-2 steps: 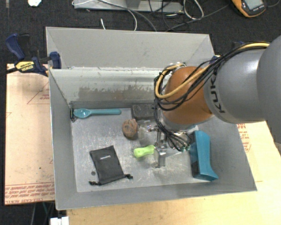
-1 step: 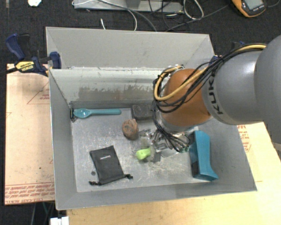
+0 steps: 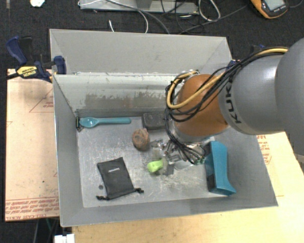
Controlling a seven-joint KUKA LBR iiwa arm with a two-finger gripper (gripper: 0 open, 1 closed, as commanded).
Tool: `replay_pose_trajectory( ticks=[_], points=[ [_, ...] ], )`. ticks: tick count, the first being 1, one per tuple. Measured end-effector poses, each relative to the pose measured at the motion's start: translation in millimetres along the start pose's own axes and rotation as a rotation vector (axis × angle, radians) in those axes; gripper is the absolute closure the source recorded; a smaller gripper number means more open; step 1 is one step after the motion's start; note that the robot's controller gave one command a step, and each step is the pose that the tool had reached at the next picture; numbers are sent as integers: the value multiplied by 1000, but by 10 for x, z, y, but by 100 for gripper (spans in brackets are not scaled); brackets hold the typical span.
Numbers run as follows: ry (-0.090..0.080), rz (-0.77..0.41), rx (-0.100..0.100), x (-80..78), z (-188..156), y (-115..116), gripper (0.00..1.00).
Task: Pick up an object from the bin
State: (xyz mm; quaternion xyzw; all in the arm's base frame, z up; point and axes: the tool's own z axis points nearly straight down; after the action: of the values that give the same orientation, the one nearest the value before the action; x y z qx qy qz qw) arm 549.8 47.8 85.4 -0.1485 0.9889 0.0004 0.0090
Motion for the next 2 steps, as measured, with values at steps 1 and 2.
replay_pose_trajectory(
  ticks=[1,2],
  points=[
    [-2,-53,-5,-117,95,-158,100],
    [-2,-97,-4,-164,149,-275,100]
  ],
)
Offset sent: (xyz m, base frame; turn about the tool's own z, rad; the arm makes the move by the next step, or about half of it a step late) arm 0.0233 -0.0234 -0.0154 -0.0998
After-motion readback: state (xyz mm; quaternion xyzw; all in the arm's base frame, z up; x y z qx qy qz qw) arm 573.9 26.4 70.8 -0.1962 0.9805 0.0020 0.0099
